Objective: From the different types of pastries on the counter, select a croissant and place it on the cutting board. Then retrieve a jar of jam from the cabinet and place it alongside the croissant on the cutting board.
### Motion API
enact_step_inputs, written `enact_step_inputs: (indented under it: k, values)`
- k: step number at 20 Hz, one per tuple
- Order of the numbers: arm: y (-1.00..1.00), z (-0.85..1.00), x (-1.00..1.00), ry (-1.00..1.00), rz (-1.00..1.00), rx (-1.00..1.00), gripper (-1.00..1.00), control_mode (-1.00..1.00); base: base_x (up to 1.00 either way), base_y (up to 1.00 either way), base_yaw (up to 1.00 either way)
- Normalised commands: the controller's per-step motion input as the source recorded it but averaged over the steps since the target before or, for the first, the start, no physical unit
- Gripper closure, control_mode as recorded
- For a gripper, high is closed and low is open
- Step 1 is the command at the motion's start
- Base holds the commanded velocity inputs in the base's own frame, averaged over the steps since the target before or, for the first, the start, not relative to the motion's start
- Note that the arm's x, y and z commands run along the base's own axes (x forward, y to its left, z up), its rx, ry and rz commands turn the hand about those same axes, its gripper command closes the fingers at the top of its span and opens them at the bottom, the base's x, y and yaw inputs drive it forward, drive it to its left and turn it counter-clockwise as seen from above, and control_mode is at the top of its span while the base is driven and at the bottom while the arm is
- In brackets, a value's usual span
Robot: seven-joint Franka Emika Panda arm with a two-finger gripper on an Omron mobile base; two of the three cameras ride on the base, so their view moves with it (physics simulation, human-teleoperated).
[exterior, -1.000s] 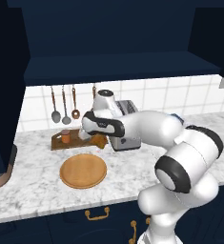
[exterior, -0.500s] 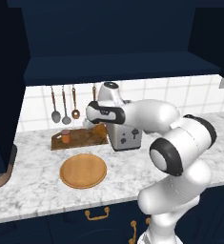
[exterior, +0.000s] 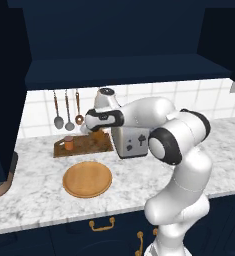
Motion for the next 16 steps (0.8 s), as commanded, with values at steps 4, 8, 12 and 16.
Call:
enact_step_inputs:
  k: [4, 8, 12, 16]
  values:
    - [0.13, -0.44, 0.09, -0.01, -0.04, -0.01, 1.00, -1.00, 0.00, 0.00, 0.00]
    - [-0.04, -0.23, 0.13, 0.00, 0.00, 0.00, 1.00, -1.00, 0.00, 0.00, 0.00]
    - [-0.15, -0.30, 0.30, 0.00, 0.00, 0.00, 1.00, -1.00, 0.00, 0.00, 0.00]
    - [0.00, -0.30, 0.07, -0.04, 0.00, 0.00, 1.00, -1.00, 0.00, 0.00, 0.00]
